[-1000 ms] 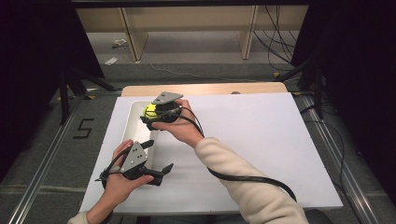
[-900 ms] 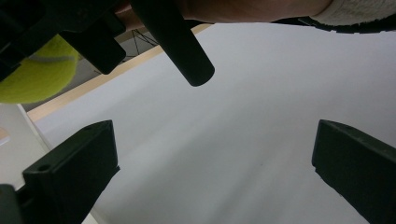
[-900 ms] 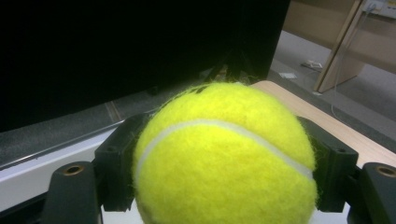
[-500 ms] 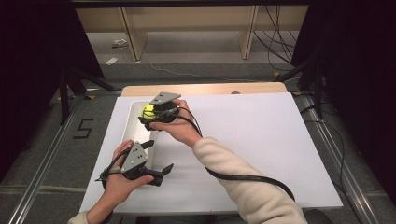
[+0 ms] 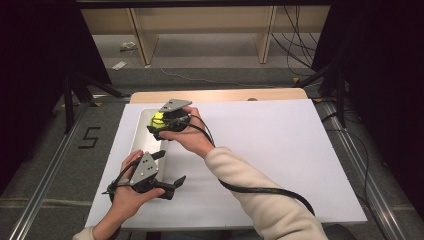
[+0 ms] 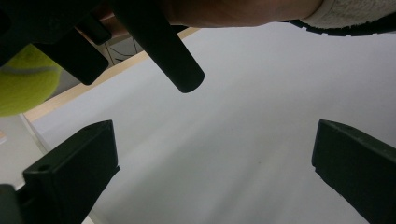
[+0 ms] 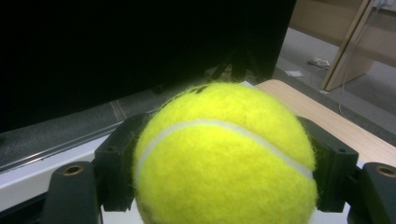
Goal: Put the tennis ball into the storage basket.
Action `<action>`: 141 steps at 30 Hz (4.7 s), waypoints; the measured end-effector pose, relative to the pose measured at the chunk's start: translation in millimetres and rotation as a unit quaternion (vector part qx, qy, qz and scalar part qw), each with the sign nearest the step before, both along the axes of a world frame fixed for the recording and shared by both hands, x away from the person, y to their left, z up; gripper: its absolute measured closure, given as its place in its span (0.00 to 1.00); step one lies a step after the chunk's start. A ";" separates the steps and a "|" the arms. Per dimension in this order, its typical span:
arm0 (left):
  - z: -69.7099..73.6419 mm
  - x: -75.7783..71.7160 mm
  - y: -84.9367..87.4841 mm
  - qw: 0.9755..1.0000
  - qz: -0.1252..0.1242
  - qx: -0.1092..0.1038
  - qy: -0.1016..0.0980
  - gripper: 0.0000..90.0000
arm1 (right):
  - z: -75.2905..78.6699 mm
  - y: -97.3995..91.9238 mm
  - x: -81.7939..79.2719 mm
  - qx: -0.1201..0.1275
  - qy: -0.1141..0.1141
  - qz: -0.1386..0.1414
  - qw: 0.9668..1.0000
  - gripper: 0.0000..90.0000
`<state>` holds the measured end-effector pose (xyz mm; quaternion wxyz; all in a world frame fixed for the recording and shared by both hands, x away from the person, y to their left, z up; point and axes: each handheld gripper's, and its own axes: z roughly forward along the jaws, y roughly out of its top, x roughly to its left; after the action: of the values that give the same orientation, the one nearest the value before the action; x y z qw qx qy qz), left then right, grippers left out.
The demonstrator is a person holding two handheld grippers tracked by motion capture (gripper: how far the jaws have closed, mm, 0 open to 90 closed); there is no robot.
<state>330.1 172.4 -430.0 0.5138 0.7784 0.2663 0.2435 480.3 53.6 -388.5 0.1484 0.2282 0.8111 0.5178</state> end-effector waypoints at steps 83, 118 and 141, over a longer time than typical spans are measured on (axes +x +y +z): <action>-1.1 -1.1 -2.2 1.000 -0.006 0.008 0.001 0.00 | -6.6 22.7 2.2 -0.009 0.014 0.027 1.000 0.29; -1.5 -1.7 -1.6 1.000 -0.006 0.010 0.002 0.00 | -16.1 33.7 5.3 -0.018 0.026 0.041 0.999 0.29; -2.0 -2.3 -2.3 1.000 -0.009 0.012 0.005 0.00 | -28.4 40.5 7.5 -0.037 0.039 0.059 0.997 0.29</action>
<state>327.9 170.1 -432.0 0.5054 0.7878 0.2590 0.2386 487.8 94.0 -416.9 0.0943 0.1944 0.8468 0.4861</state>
